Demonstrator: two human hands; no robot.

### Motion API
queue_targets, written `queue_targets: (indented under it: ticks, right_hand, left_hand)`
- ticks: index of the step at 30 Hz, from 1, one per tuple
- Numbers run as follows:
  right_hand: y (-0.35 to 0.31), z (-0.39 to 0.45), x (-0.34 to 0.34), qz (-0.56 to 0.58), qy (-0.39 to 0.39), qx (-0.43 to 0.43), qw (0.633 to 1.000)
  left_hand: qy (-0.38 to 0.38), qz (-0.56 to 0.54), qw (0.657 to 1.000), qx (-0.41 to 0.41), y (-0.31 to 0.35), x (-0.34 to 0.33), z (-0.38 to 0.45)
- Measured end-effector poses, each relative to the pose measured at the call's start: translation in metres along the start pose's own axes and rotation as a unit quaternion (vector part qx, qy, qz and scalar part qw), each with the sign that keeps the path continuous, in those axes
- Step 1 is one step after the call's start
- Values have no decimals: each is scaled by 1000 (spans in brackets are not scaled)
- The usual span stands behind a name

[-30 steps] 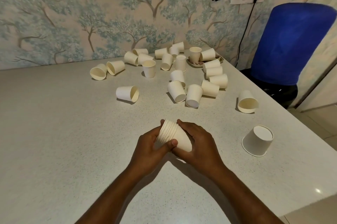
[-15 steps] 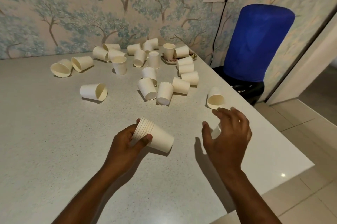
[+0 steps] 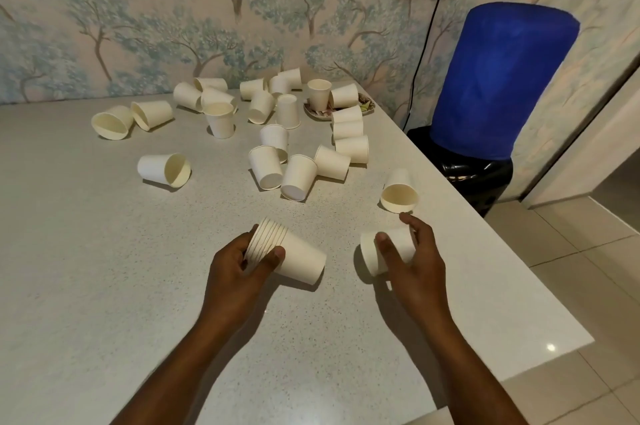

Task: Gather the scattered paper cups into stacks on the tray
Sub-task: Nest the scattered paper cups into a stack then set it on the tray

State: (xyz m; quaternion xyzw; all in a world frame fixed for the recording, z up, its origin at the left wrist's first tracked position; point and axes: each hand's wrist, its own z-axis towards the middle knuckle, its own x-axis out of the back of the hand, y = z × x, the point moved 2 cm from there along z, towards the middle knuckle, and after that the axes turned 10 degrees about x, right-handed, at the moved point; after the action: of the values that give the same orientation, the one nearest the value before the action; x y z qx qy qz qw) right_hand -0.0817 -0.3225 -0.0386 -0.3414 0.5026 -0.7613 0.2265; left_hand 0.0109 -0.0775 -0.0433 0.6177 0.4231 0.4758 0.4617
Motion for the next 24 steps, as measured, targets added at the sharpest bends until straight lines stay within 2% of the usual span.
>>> queue_targets:
  ticks: [1, 2, 4, 9, 14, 19, 24]
  right_hand:
    - [0, 0, -5, 105, 5, -53, 993]
    - [1, -1, -11, 212, 4, -108, 971]
    - [5, -2, -21, 315, -5, -169, 934]
    - [15, -5, -37, 333, -58, -201, 919]
    - [13, -6, -42, 345, -102, -195, 913]
    - [10, -6, -39, 347, -112, -186, 912]
    - [0, -9, -44, 342, -120, -150, 920]
  left_hand:
    - [8, -8, 1000, 2, 1, -3, 0]
    - [13, -13, 1000, 4, 2, -6, -1]
    - [21, -19, 1000, 7, 5, -13, -2]
    - [34, -53, 998, -1, 14, -28, -8]
    - [51, -53, 997, -21, 22, -47, -18]
    - [53, -43, 997, -26, 21, -64, -32]
    - [24, -45, 999, -17, 16, -78, -41]
